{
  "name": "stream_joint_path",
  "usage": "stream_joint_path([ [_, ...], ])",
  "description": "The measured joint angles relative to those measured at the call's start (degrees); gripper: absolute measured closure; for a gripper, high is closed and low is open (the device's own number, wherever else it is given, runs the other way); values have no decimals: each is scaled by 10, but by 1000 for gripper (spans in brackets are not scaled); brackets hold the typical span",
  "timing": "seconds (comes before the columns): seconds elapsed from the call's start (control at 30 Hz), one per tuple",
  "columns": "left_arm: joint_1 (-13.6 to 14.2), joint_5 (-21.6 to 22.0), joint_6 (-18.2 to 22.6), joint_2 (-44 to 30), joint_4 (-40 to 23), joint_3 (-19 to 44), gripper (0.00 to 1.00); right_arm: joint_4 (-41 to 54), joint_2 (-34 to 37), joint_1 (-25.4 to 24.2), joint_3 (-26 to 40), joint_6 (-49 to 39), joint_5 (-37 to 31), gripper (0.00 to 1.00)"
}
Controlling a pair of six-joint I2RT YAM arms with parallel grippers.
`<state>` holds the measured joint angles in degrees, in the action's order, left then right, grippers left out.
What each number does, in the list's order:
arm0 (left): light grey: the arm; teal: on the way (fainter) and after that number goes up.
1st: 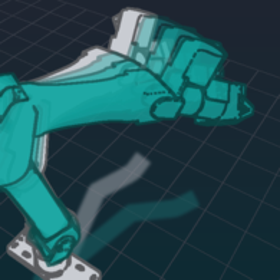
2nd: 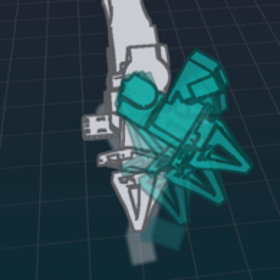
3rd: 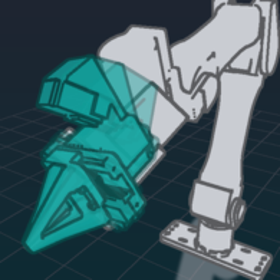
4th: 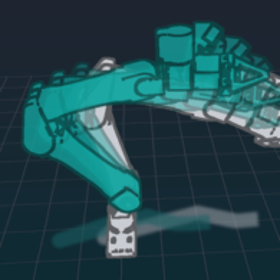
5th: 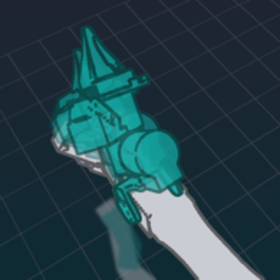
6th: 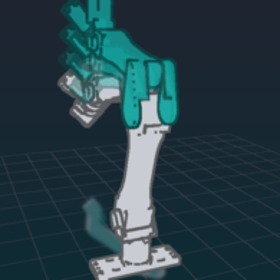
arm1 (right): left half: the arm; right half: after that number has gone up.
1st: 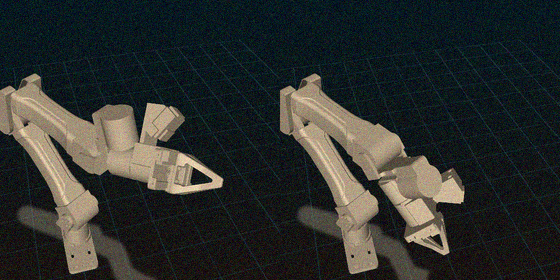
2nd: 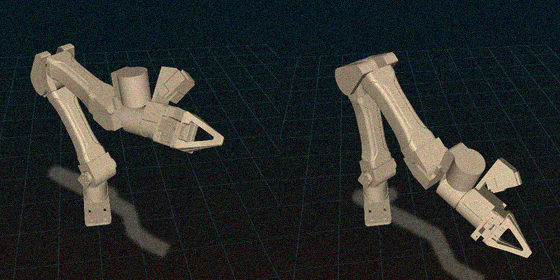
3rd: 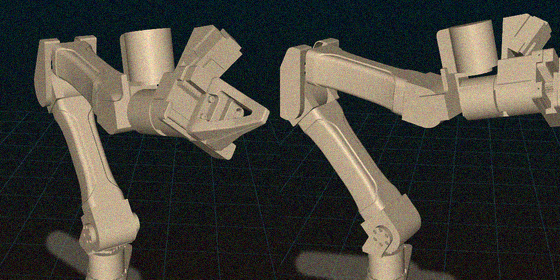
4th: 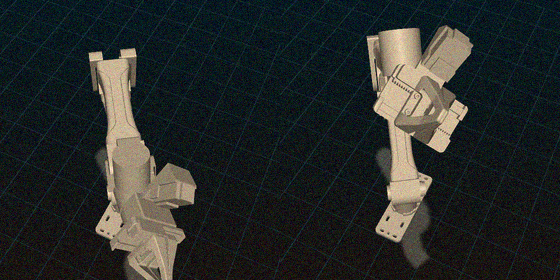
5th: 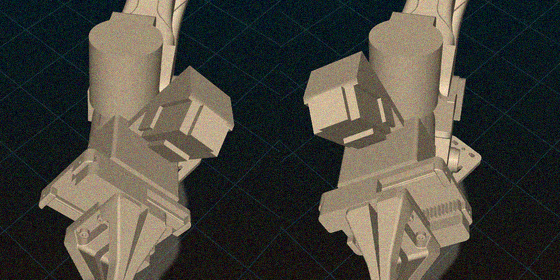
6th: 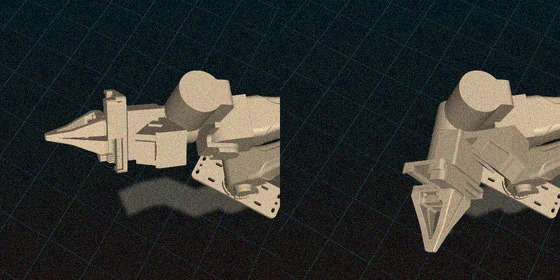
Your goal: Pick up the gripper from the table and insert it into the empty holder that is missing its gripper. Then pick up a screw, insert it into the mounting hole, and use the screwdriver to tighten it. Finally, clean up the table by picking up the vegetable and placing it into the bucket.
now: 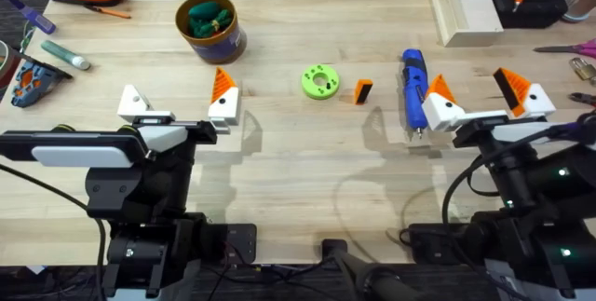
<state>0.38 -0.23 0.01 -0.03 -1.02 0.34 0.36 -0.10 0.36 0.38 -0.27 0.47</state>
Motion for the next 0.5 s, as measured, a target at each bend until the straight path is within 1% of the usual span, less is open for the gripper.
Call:
stream_joint_path([
  [0.23,0,0,0,0,2,0,14,1,0,0,0,-1,0,10],
  [0.37,0,1,0,0,21,0,16,-5,0,0,0,-2,0,10],
  [0.43,0,2,0,0,27,0,15,-27,0,0,0,-3,0,10],
  [0.5,0,7,0,0,17,6,15,-48,0,0,3,-4,0,10],
])
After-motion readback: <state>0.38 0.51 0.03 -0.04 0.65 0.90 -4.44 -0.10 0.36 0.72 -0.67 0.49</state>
